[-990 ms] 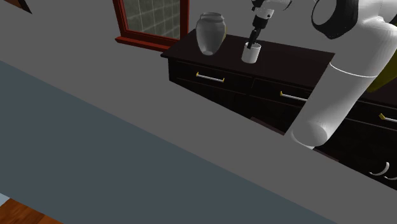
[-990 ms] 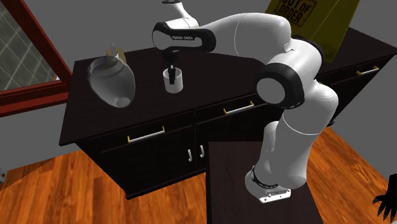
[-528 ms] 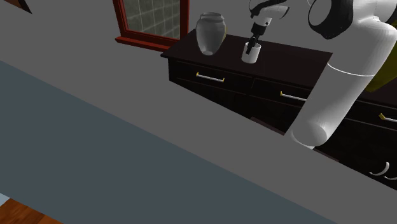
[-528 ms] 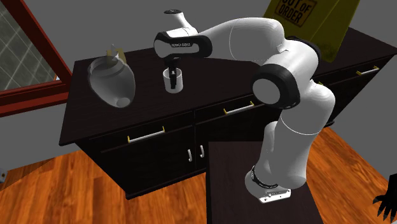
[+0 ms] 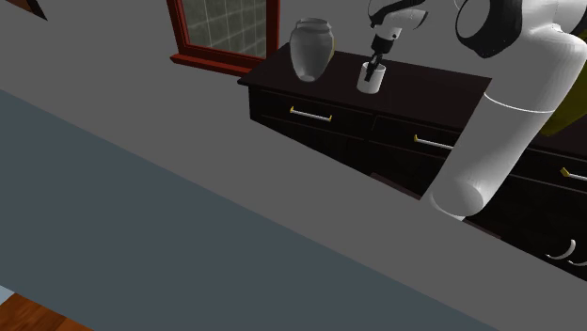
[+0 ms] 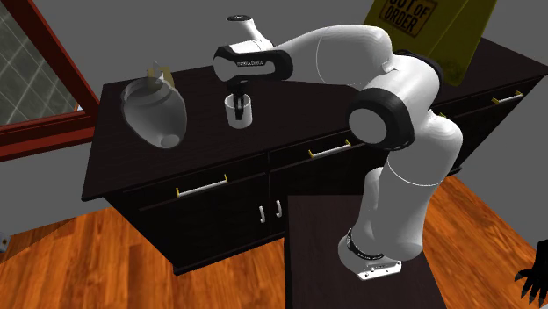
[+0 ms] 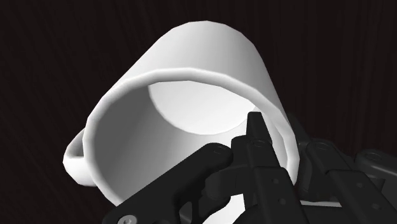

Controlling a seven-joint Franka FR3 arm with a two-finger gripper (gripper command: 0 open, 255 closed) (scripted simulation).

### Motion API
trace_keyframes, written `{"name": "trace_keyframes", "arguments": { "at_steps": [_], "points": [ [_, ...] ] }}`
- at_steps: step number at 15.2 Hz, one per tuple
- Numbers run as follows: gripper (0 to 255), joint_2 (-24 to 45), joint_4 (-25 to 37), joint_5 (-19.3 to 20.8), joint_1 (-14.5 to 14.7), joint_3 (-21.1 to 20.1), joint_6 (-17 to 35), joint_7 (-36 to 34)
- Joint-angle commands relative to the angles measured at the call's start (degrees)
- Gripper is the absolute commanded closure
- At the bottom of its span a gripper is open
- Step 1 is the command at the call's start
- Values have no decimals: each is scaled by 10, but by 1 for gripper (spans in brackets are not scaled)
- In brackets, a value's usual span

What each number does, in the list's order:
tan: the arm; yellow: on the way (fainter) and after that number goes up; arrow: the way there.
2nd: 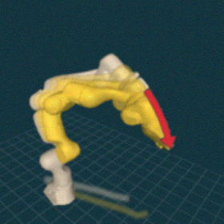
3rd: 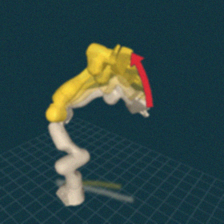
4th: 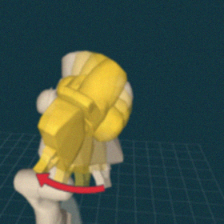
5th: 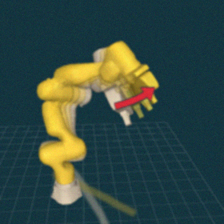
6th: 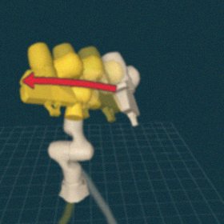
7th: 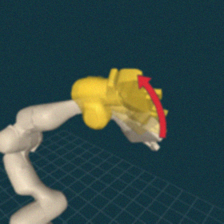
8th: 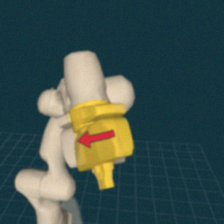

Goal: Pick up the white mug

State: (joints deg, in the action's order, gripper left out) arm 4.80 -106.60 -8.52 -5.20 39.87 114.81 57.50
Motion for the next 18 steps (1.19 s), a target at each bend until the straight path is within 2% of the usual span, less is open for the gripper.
{"name": "trace_keyframes", "arguments": {
  "at_steps": [1,3,18],
  "points": [
    [255,0,0,0,0,0,0,0],
    [255,1,1,0,0,0,-1,0],
    [255,-8,109,10,-1,2,-114,-14]
  ]
}}
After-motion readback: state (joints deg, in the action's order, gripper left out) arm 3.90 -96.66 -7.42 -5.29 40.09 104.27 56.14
